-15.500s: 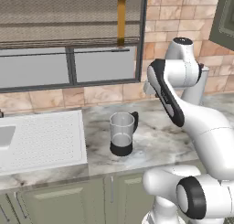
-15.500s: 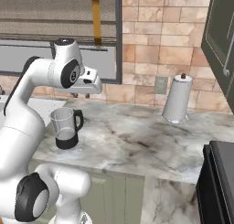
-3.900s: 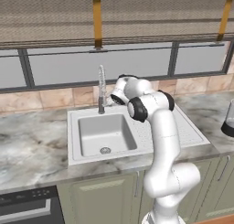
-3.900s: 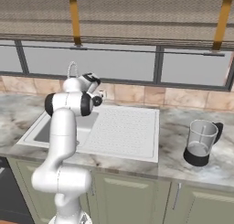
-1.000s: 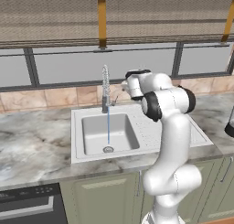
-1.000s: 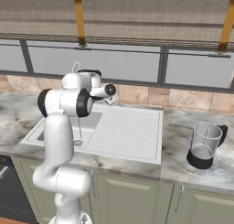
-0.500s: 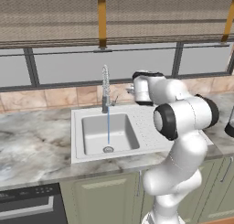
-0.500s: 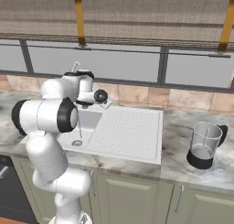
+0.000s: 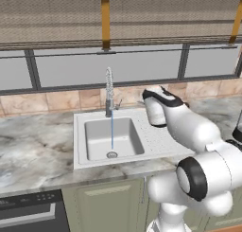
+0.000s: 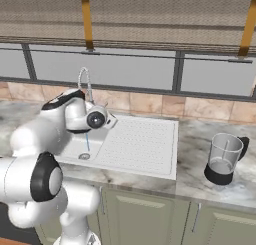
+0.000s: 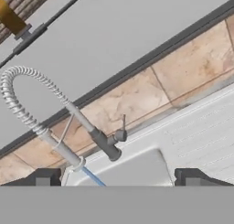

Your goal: Turn on the sink faucet and place the jug under the water for a few seconds to fill it up.

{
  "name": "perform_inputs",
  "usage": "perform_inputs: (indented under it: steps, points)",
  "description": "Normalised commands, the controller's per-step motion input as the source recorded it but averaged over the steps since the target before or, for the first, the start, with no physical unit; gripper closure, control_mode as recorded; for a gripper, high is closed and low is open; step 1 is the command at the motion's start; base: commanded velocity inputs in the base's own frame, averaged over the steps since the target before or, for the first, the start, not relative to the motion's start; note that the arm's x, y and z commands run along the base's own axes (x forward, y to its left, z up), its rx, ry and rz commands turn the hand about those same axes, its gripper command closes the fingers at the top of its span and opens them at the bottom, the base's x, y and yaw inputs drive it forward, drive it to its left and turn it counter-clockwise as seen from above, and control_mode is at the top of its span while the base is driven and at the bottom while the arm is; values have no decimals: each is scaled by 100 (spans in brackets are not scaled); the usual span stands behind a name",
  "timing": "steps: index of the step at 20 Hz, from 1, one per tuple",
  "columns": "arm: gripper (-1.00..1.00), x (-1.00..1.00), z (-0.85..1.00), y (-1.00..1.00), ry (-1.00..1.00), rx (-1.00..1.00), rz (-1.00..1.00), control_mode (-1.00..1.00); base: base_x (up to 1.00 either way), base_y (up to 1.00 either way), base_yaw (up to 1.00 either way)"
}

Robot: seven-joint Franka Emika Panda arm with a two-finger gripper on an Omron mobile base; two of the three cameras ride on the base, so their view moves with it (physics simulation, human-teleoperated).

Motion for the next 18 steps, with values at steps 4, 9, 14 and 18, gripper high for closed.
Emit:
perform_inputs:
  steps: [4, 9, 14, 18]
  points:
    - [-100, -100, 84, -29, 0, -8, 0, -100, 0, 0, 0]
    - [-100, -94, 86, -28, 1, -7, 0, -100, 0, 0, 0]
    - [-100, -77, 89, -25, 6, -7, 0, -100, 0, 0, 0]
    - [-100, -66, 90, -28, 12, -6, 0, -100, 0, 0, 0]
